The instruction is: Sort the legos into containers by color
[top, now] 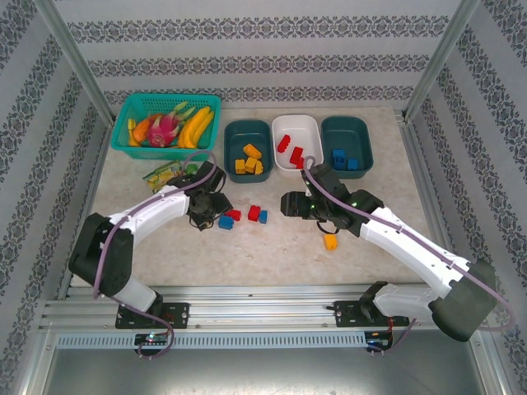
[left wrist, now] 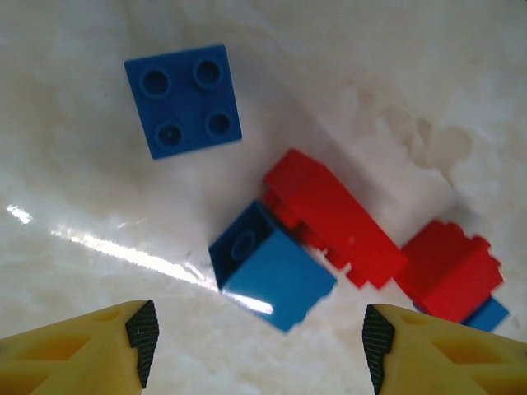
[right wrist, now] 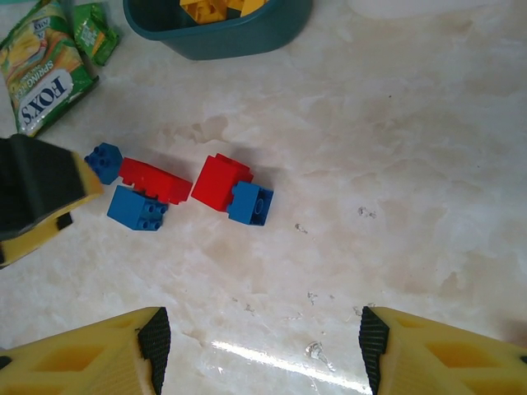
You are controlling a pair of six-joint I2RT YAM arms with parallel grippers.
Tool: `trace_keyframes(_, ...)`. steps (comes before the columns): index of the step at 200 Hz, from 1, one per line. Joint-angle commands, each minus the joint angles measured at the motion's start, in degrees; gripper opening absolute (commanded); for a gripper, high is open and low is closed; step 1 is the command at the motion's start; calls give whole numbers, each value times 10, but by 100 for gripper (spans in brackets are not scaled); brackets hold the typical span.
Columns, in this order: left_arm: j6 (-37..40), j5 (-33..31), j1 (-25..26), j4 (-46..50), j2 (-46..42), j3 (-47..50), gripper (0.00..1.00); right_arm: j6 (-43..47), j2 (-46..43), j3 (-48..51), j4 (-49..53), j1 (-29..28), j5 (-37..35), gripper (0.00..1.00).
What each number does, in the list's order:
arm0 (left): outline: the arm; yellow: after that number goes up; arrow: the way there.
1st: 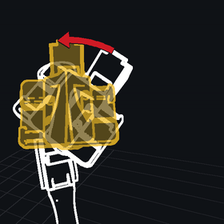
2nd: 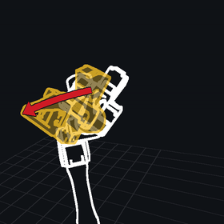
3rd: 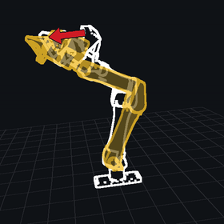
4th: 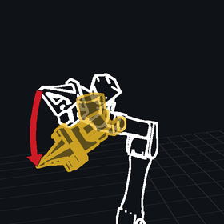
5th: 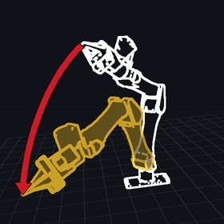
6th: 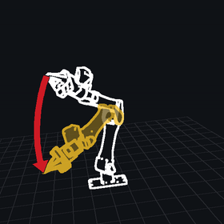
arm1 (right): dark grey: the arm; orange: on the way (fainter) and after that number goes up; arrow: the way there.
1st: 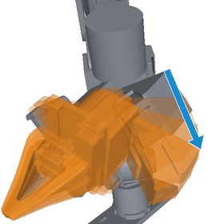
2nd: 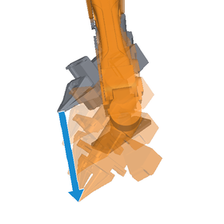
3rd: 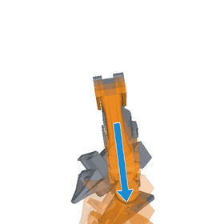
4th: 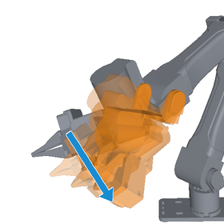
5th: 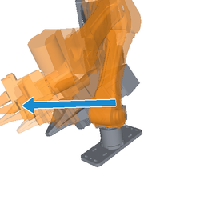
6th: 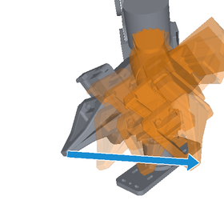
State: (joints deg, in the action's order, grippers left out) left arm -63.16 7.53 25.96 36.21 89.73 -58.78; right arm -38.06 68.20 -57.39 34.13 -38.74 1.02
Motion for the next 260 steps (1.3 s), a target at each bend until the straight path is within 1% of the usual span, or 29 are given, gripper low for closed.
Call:
trace_keyframes(1, -30, 14, -16, -50, 35, -21, 69, -11, -13, 13, -9, 4, 7, 65)
trace_keyframes(24, -37, 10, -20, -64, 69, -41, 71, -9, -11, 13, -13, 8, 12, 65)
trace_keyframes(53, -41, 22, -22, -79, 98, -53, 71, -3, -4, 5, -14, 16, 19, 65)
trace_keyframes(98, -65, 61, -18, -117, 130, -51, 67, 0, 3, 3, -19, 25, 27, 65)
trace_keyframes(122, -67, 68, -5, -89, 147, -81, 65, -1, 7, 3, -19, 27, 29, 65)
trace_keyframes(137, -73, 53, 0, -55, 150, -91, 60, -2, 9, 3, -19, 28, 29, 65)
trace_keyframes(158, -80, 35, 1, -44, 147, -88, 53, -3, 10, 4, -20, 28, 30, 65)
trace_keyframes(183, -76, 45, 1, -51, 161, -94, 45, -3, 10, 5, -20, 28, 31, 65)
trace_keyframes(211, -71, 46, 2, -33, 171, -109, 44, -4, 11, 4, -21, 29, 30, 65)
trace_keyframes(225, -72, 49, 5, -39, 171, -109, 42, -5, 12, 5, -22, 29, 30, 65)
trace_keyframes(245, -69, 55, 12, -37, 181, -121, 31, -6, 15, 5, -24, 29, 31, 64)
trace_keyframes(260, -67, 44, 16, -25, 179, -129, 22, -7, 15, 3, -25, 29, 30, 64)
